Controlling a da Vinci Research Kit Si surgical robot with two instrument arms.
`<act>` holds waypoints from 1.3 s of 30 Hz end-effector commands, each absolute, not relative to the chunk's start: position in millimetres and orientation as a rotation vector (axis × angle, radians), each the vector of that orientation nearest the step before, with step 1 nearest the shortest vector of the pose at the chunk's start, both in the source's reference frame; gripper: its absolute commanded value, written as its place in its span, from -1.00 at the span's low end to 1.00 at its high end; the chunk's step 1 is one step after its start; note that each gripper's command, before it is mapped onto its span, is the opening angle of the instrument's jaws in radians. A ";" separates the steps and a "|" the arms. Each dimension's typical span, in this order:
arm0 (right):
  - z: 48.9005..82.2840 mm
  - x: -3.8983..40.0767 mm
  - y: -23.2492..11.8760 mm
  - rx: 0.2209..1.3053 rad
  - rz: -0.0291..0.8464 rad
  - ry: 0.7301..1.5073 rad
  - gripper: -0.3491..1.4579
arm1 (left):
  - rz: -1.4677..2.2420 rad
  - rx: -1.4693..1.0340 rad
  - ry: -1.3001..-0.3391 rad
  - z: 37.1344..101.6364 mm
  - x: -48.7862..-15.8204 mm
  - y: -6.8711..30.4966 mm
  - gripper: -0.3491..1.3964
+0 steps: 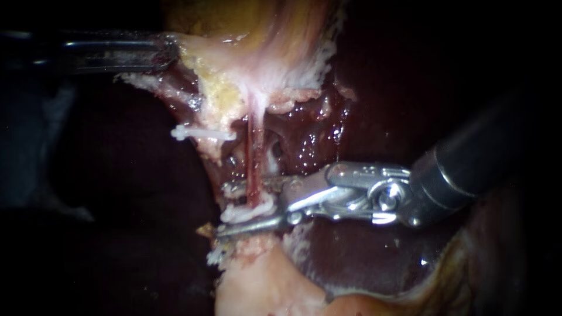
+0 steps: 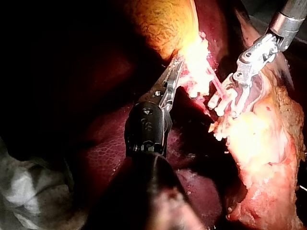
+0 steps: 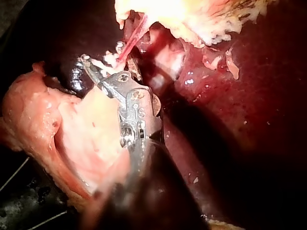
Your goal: Clipping second clip right tube
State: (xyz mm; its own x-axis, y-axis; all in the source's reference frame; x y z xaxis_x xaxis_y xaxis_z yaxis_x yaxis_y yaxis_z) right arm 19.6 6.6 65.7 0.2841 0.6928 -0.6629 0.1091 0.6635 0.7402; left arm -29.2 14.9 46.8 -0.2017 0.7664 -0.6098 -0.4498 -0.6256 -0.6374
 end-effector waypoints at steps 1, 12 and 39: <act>64.9 19.4 6.6 0.803 0.442 1.257 -0.06 | 1.917 -1.234 -0.410 46.8 -29.2 14.9 -1.00; 61.0 20.0 5.7 0.893 0.388 1.301 -0.12 | 1.917 -1.234 -0.410 46.8 -29.2 14.8 -1.00; 62.4 18.8 6.3 0.969 0.518 1.234 -1.00 | 1.917 -1.235 -0.410 46.9 -29.1 14.9 -1.00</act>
